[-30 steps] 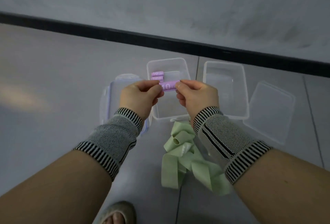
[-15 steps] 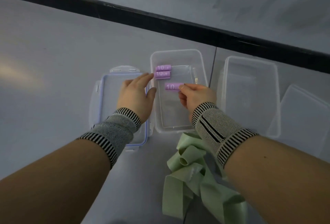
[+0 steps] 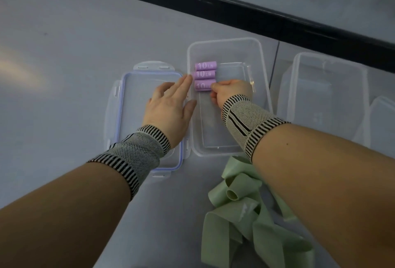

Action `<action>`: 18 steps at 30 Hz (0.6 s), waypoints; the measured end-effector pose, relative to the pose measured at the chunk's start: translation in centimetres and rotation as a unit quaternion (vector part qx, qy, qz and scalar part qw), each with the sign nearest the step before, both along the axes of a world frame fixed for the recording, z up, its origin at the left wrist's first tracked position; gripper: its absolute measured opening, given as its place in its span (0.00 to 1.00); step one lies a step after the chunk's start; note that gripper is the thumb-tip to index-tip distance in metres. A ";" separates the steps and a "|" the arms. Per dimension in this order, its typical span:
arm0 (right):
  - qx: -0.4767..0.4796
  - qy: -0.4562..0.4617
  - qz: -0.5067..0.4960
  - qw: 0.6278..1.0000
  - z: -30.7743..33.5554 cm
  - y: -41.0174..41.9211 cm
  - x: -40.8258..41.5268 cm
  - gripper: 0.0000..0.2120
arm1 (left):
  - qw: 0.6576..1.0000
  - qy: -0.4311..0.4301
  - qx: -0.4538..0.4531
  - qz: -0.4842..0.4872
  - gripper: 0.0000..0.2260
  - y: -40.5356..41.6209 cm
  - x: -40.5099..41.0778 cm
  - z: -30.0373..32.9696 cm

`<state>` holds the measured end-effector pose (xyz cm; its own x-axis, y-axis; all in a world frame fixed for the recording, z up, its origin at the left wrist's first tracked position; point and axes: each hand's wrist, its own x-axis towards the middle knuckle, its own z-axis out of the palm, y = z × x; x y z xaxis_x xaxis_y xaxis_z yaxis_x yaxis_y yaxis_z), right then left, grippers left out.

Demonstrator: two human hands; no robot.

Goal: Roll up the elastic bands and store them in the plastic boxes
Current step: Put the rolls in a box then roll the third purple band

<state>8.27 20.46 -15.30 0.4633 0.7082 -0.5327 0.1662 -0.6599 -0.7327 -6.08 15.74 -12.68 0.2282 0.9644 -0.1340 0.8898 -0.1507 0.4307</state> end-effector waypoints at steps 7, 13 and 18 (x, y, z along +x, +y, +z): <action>0.002 -0.101 0.065 0.993 0.2 0.2 0.3 0.08 | 1.000 -0.017 0.009 -0.005 0.29 0.1 0.8 -0.4; 0.022 -0.139 0.100 0.985 0.0 -0.3 0.4 0.09 | 1.000 -0.022 0.008 -0.005 0.28 0.1 0.8 -0.5; 0.047 -0.135 0.120 0.982 -0.5 -0.9 0.6 0.11 | 0.999 -0.033 0.011 -0.003 0.28 0.1 0.9 -0.6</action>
<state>8.89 19.59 -15.80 0.3923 0.8545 -0.3405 0.5059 -0.5096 -0.6960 -5.22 15.83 -13.25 0.2416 0.9654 -0.0978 0.8590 -0.1659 0.4844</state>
